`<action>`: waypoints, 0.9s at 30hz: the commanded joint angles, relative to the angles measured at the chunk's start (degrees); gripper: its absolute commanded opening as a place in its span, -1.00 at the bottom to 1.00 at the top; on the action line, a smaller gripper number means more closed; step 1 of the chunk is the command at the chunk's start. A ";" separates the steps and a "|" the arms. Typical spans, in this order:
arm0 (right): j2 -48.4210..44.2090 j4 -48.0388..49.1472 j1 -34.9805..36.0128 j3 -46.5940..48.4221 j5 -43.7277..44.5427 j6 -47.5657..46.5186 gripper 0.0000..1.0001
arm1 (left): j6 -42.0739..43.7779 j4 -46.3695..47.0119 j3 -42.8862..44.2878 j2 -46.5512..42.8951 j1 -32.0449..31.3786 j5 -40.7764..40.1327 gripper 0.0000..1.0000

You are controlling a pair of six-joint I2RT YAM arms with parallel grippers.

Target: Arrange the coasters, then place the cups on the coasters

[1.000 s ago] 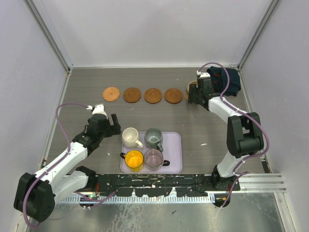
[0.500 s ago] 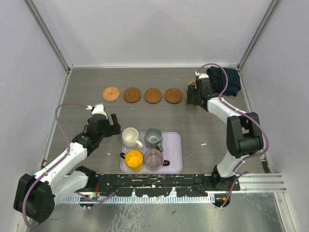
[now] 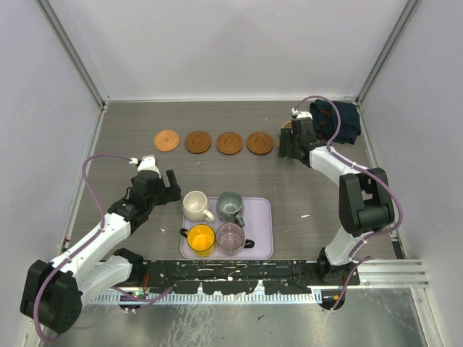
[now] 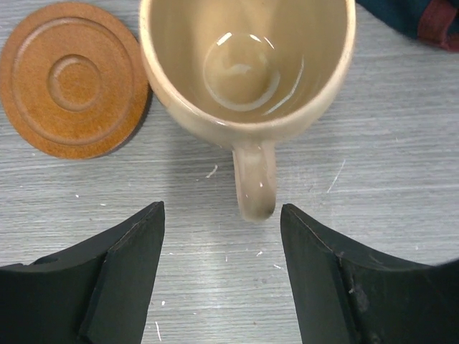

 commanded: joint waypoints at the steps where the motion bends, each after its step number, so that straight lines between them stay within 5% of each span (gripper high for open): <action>1: -2.80 0.82 0.62 -1.60 5.85 3.16 0.42 | -0.55 2.78 -0.06 -1.42 -0.22 -0.50 0.85; 9: -13.68 -3.48 4.54 -5.24 8.55 3.77 0.42 | -0.23 2.55 -0.11 -2.38 -0.25 -0.39 0.86; 17: -24.84 -10.74 9.47 -6.55 -15.50 0.61 0.42 | 0.04 2.55 0.27 -2.05 -0.22 1.56 0.86; 27: -23.05 -21.97 26.37 -5.33 -18.16 -0.16 0.43 | -0.48 1.53 0.07 -2.28 -0.22 4.41 0.86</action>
